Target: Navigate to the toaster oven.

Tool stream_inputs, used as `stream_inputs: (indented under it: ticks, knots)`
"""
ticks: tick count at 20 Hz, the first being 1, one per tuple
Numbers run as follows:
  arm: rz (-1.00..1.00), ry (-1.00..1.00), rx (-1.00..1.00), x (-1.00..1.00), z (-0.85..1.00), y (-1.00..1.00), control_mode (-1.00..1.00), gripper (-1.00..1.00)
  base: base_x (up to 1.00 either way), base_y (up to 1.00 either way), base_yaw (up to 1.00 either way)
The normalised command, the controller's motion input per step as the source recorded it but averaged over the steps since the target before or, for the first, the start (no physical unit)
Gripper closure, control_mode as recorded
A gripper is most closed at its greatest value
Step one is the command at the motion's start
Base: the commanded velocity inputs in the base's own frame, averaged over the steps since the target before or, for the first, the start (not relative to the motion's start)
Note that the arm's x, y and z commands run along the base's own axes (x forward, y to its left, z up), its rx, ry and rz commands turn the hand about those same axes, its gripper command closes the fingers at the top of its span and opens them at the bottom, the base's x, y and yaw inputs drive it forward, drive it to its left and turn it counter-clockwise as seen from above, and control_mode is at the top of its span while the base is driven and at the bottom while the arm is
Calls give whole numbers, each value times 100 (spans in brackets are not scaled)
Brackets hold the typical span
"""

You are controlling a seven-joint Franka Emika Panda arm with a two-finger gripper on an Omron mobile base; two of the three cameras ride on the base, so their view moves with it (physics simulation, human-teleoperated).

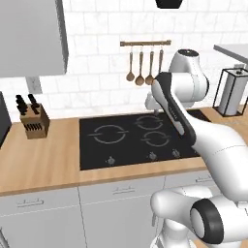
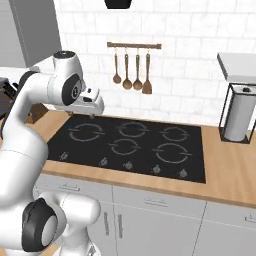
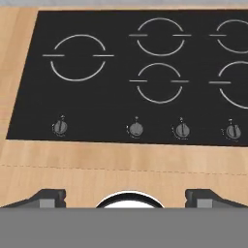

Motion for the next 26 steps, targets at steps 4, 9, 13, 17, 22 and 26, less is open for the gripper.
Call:
stream_inputs:
  ticks: [4,9,13,17,22,26]
  knots:
    - [0,0,0,0,0,0,100,-100,-15,100,1]
    - [0,0,0,0,0,0,100,-100,-18,100,2]
    - [0,0,0,0,0,0,100,-100,-20,100,3]
    - [0,0,0,0,0,0,100,-100,-22,100,3]
    - [0,0,0,0,0,0,100,-100,-21,100,1]
    - [0,0,0,0,0,0,100,-100,-4,100,1]
